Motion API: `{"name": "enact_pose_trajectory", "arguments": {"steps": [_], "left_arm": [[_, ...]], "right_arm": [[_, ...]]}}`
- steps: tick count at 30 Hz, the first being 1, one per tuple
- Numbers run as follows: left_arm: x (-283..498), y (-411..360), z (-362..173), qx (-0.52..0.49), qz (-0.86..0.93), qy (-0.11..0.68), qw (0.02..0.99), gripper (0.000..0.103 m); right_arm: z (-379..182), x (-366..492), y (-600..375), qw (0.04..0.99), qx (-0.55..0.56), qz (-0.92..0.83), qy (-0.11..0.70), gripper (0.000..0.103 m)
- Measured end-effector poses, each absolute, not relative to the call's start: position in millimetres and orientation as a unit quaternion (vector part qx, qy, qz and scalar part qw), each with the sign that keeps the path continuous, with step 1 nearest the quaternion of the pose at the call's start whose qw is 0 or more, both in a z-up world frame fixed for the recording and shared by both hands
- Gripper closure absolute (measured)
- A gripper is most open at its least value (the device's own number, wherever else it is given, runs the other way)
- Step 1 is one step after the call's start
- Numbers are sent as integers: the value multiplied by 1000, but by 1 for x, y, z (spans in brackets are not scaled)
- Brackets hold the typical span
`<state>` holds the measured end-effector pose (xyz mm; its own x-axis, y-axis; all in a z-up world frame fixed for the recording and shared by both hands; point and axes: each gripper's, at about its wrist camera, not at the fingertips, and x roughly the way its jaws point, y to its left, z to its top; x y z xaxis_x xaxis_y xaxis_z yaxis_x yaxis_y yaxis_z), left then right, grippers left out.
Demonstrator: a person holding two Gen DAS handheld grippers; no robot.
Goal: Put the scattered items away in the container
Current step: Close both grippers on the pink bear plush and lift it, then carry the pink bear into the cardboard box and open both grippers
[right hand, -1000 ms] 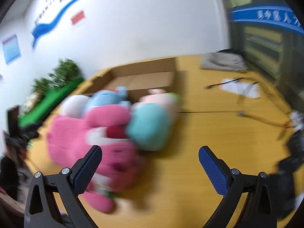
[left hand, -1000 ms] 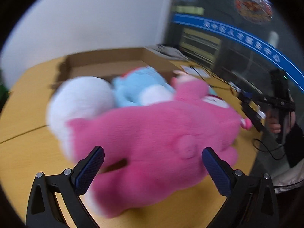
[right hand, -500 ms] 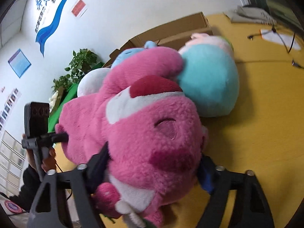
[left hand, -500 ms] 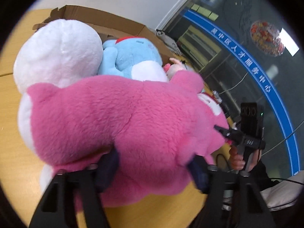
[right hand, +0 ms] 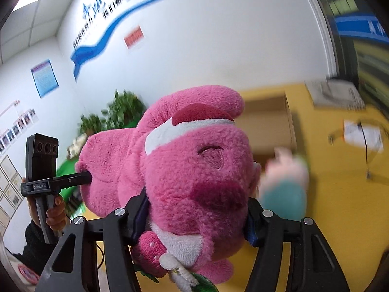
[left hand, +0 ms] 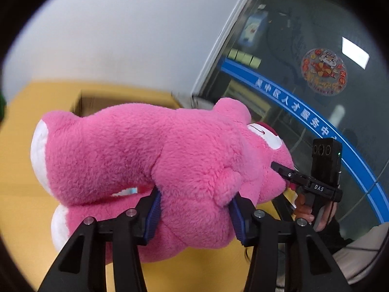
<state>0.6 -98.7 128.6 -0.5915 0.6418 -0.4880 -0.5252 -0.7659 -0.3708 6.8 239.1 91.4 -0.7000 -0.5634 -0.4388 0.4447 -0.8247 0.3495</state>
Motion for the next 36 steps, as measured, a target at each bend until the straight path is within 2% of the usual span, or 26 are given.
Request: {"name": "enact_pose_trajectory", "arguments": {"steps": [6, 11, 16, 21, 24, 27, 32, 36], "left_arm": [[-124, -104, 187, -295, 896, -68, 325, 54], [-240, -96, 179, -328, 888, -68, 316, 54], [-357, -74, 104, -413, 853, -76, 309, 54], [-430, -45, -6, -511, 804, -80, 293, 57], [-444, -37, -43, -531, 789, -90, 296, 58], [-448, -38, -38, -518, 798, -93, 295, 54], [-427, -48, -19, -502, 819, -62, 272, 54], [-380, -86, 1, -485, 839, -44, 243, 54]], "right_arm": [[152, -112, 227, 272, 241, -925, -116, 36], [146, -236, 226, 245, 268, -920, -151, 36], [88, -327, 234, 200, 321, -907, -182, 36], [1, -388, 251, 135, 405, -878, -217, 36], [-40, -403, 254, 101, 446, -862, -217, 36], [-37, -408, 255, 94, 437, -870, -210, 33], [-30, -414, 246, 91, 443, -873, -182, 13], [-2, -365, 243, 107, 426, -890, -120, 2]]}}
